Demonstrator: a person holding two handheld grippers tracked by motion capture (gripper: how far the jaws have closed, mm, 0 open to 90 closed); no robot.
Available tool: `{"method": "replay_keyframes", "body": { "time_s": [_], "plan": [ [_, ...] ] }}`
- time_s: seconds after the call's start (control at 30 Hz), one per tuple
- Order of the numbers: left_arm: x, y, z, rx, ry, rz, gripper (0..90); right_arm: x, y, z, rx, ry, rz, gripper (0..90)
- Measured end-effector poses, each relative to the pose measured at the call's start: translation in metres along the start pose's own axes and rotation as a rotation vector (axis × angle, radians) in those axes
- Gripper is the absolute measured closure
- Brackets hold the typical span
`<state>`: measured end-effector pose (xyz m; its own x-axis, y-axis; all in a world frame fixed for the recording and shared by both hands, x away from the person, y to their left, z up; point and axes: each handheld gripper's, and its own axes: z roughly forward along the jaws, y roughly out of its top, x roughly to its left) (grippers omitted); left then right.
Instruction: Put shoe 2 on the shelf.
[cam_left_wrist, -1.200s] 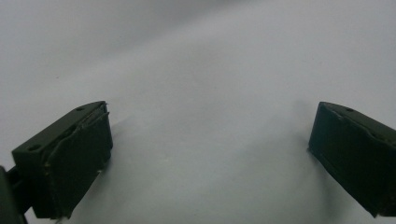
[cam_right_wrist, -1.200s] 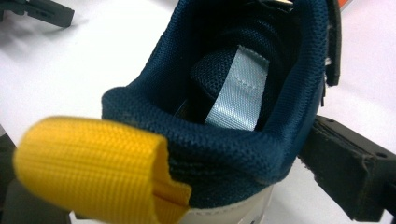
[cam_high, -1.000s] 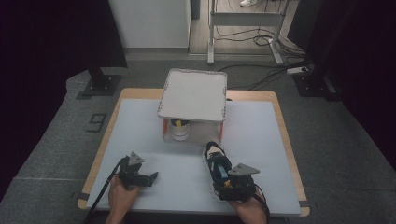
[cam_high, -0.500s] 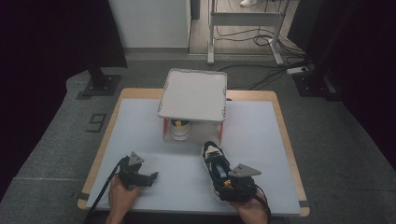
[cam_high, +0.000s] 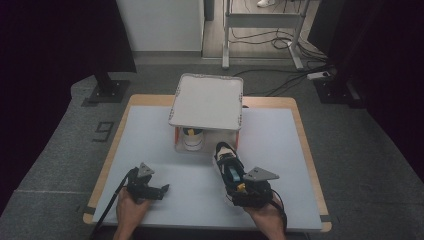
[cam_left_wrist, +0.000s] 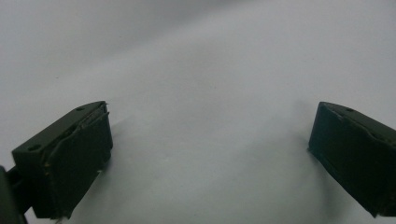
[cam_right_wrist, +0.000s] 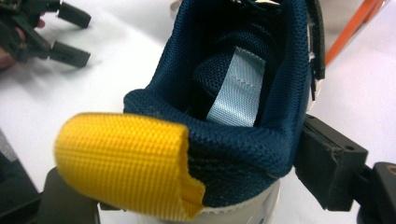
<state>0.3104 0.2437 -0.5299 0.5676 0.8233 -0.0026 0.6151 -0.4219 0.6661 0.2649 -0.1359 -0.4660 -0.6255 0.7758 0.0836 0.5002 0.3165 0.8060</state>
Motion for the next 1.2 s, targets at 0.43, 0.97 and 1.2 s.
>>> {"method": "replay_keyframes", "body": {
  "time_s": [0.43,0.97,1.2],
  "plan": [
    [0.0,0.0,0.0,0.001,0.001,0.002,0.0,-0.012,0.031,0.035,-0.007,-0.041,0.016,22.5],
    [0.0,0.0,0.0,0.001,0.001,0.002,0.0,-0.028,0.056,0.081,-0.029,-0.118,0.07,22.4],
    [0.0,0.0,0.0,0.001,0.002,0.003,0.0,-0.033,0.063,0.096,-0.045,-0.146,0.099,22.2]
  ]
}}
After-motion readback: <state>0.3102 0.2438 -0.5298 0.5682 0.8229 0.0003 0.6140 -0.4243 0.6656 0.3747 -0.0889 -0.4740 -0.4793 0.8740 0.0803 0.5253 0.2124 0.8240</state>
